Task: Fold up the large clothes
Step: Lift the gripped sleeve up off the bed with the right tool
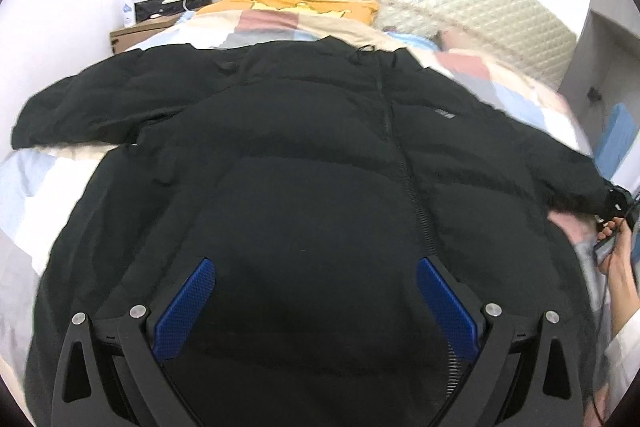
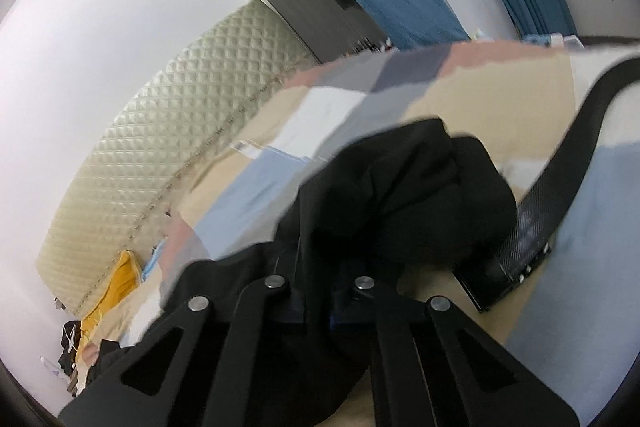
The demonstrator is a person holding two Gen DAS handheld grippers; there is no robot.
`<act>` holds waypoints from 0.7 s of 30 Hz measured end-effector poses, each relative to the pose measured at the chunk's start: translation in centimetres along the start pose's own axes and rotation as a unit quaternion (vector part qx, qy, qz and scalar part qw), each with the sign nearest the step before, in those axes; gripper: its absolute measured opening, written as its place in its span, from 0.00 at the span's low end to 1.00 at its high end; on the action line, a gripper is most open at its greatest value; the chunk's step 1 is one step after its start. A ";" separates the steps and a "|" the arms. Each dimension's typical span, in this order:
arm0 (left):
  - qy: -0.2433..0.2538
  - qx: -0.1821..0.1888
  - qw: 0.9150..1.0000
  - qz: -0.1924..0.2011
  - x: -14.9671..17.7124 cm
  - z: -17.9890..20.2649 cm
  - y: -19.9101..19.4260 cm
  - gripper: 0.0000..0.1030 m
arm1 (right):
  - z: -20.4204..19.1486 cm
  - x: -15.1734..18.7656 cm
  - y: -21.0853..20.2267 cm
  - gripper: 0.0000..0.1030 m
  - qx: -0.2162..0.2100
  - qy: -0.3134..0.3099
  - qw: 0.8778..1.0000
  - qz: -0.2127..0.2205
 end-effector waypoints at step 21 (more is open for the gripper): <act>0.020 -0.062 0.993 0.096 -4.6 -3.5 -9.6 0.99 | -25.9 2.0 -14.8 0.04 -0.149 -0.173 0.972 0.052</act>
Point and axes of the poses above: each gripper's, at about its wrist camera, not at the fingertips, and y roughly the way its jaws point, z to its right, x to its underside, the point moved 9 cm from there along y, roughly the way its jaws point, and after that the axes turned 14 degrees about y, right-handed, at the moved point
